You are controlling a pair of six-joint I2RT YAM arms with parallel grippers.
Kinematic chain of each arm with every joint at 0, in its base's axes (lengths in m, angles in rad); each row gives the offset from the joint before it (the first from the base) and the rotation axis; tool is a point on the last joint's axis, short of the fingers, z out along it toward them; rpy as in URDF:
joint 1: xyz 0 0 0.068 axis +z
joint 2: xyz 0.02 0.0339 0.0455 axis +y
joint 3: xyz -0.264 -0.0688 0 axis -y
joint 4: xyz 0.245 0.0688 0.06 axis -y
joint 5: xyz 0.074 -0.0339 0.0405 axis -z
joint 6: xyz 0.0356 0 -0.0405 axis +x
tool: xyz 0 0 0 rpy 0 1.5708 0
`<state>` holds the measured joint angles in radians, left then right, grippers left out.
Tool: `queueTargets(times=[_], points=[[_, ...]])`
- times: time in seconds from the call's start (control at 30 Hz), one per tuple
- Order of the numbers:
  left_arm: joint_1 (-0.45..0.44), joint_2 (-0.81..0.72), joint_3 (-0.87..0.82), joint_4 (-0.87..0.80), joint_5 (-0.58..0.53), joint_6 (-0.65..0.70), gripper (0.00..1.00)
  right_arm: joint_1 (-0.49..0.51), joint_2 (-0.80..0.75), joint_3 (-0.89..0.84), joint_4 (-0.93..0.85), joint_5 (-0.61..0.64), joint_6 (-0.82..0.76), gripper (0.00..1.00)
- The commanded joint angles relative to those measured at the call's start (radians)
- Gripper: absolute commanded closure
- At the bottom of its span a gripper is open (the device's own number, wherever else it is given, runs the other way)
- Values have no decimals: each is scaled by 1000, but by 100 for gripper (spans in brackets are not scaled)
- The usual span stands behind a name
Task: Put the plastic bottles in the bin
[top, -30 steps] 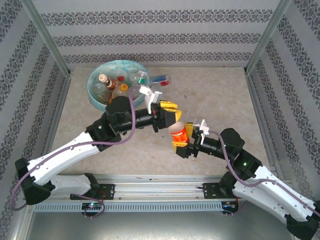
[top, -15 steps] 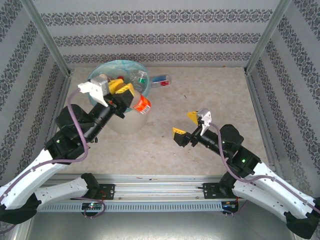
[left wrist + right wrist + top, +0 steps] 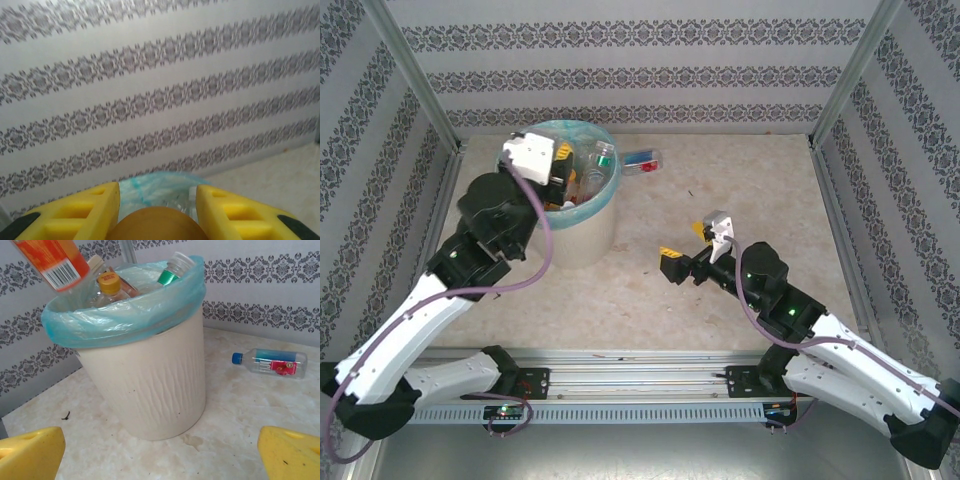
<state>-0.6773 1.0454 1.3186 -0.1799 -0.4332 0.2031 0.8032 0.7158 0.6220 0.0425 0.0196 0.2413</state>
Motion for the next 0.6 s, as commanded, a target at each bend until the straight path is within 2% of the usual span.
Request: queueTargets(times=[0.0, 0.27, 0.57], points=[[41, 12, -1, -56, 55, 22, 100, 8, 14, 31, 21, 21, 28, 2], [157, 91, -41, -151, 214, -82, 100, 8, 77, 42, 25, 26, 26, 2], [208, 139, -38, -187, 302, -136, 100, 10, 174, 78, 67, 2, 56, 2]])
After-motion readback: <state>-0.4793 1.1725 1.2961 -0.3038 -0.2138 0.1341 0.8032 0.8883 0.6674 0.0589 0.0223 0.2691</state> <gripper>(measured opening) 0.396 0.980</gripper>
